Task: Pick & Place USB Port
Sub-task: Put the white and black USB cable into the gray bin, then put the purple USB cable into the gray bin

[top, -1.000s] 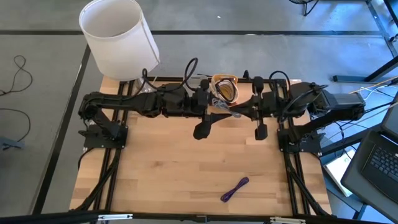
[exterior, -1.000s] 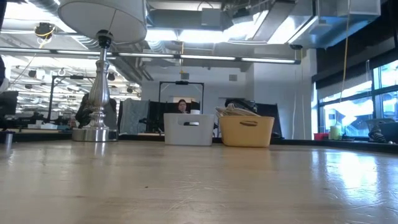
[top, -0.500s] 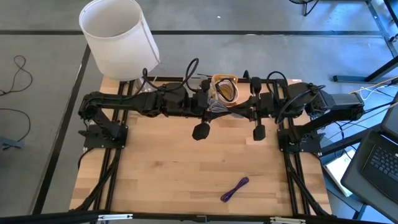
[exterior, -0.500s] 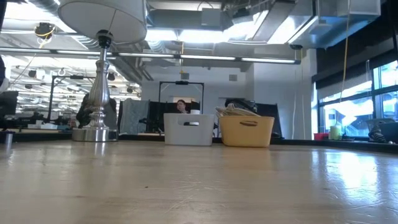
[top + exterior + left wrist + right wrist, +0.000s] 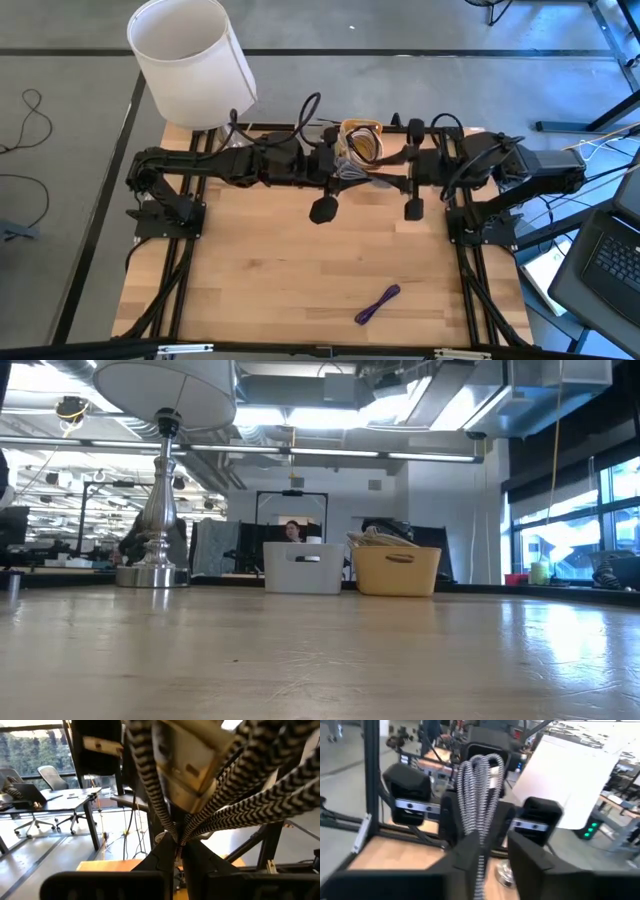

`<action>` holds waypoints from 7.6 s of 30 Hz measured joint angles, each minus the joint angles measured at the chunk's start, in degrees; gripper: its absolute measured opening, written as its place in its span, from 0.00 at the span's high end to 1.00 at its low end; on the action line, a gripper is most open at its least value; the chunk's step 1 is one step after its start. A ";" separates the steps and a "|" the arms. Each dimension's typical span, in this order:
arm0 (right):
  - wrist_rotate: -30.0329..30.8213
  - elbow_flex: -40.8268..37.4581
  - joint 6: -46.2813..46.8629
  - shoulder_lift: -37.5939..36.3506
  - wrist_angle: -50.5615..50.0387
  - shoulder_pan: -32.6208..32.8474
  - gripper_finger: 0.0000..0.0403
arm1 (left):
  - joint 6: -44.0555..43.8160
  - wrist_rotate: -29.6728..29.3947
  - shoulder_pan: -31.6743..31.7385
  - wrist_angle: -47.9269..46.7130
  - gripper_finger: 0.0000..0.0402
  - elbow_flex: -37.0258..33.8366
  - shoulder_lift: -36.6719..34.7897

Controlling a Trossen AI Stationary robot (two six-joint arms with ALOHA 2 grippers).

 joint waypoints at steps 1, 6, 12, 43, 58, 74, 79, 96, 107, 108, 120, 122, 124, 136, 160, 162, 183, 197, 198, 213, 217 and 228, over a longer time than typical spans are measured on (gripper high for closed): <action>0.17 0.69 -0.82 0.00 -1.22 0.02 0.71 | -0.03 -0.13 0.00 -0.52 0.97 0.00 0.00; 5.47 6.73 0.44 -0.04 -12.49 0.07 0.47 | -1.01 -0.94 0.00 -4.40 0.97 0.00 0.00; 12.59 15.86 14.32 -0.13 -36.60 0.02 0.31 | -4.00 -1.64 -0.02 -11.57 0.97 0.00 0.00; 12.72 20.12 39.50 -0.31 -63.73 0.02 0.44 | -23.50 -16.62 19.59 -35.66 0.98 0.02 11.57; 11.21 20.10 39.30 -0.31 -61.54 0.02 0.44 | -25.85 -9.22 26.50 -39.16 0.98 0.00 23.48; 10.06 20.10 39.47 -0.31 -61.26 0.02 0.44 | -29.08 -8.20 28.61 -38.93 0.98 0.16 28.79; 9.60 20.10 39.48 -0.31 -61.11 0.02 0.44 | -29.09 -8.20 28.68 -38.75 0.90 0.09 28.85; 9.53 20.10 39.64 -0.31 -61.11 0.02 0.44 | -26.85 -8.45 27.89 -36.77 0.65 3.14 23.82; 7.60 20.10 40.80 -0.31 -61.13 0.02 0.44 | -26.33 5.39 19.05 -26.45 0.65 11.90 21.10; 6.58 20.10 40.76 -0.31 -61.22 0.02 0.44 | -25.72 7.39 17.50 -25.22 0.65 12.53 21.10; -17.43 13.93 44.79 -0.63 -64.01 2.68 0.44 | -13.58 15.66 0.11 -17.33 0.70 16.52 14.42; -19.75 9.60 45.75 -0.57 -62.03 4.28 0.44 | -11.69 15.47 -1.79 -16.49 0.71 16.54 12.52; -22.47 3.93 46.76 -0.55 -57.82 6.08 0.44 | -9.45 14.74 -3.50 -15.40 0.72 16.53 10.78; -34.87 -31.48 47.58 -0.47 -19.56 12.75 0.44 | 4.02 -3.14 -9.17 -15.35 0.74 16.53 4.00; -40.50 -38.41 31.34 30.50 2.03 15.05 0.44 | 6.60 -11.28 -7.44 -15.98 0.75 16.52 3.08; -40.78 -38.32 32.93 31.34 2.00 14.99 0.46 | 6.60 -11.29 -7.45 -16.37 0.75 16.52 3.08; -6.57 -15.10 51.46 9.20 -51.59 15.02 0.99 | 0.76 -25.30 -7.22 -32.60 0.77 16.52 1.66; 21.80 13.46 35.54 0.25 -41.70 14.83 1.00 | -0.41 -20.52 -3.12 -30.71 0.77 16.51 3.51; 22.26 14.02 31.75 0.32 -38.64 14.64 1.00 | -0.55 -19.03 -2.66 -28.40 0.77 16.52 3.82; 19.58 14.40 18.26 1.16 -29.04 10.15 1.00 | -0.52 0.87 1.25 -4.28 0.56 16.50 7.02; 18.91 14.42 18.19 2.30 -28.80 9.35 1.00 | 0.01 2.32 1.29 -2.52 0.52 16.50 7.06; 13.55 14.42 15.07 5.80 -26.80 5.77 1.00 | 0.42 2.56 1.53 -3.15 0.52 16.50 7.06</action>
